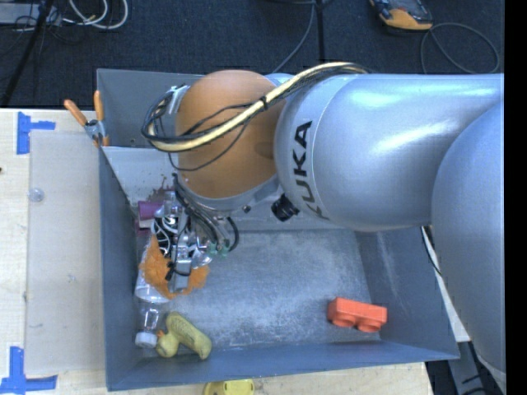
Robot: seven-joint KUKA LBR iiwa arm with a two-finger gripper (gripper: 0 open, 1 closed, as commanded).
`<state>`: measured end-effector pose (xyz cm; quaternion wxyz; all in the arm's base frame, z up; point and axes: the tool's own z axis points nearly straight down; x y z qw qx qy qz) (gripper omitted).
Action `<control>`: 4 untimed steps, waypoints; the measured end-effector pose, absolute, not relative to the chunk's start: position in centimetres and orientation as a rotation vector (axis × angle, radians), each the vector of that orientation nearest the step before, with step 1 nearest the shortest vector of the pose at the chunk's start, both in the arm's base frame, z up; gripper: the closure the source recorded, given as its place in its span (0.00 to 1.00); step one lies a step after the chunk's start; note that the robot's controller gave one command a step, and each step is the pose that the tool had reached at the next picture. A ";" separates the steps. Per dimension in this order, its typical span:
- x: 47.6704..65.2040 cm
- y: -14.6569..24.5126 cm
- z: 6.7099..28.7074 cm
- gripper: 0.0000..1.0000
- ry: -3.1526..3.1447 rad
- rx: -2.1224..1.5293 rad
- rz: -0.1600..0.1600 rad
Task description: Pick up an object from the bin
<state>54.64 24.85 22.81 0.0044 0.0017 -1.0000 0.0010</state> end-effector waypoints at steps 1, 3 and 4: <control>54.8 24.7 23.3 0.00 -3.140 -0.002 0.001; 55.3 24.1 26.4 0.00 -3.149 -0.037 -0.006; 55.1 23.9 23.8 0.00 -3.141 -0.044 -0.001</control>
Offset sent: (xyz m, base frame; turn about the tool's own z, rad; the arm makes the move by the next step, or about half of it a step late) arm 0.0098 -0.0170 0.1152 0.0073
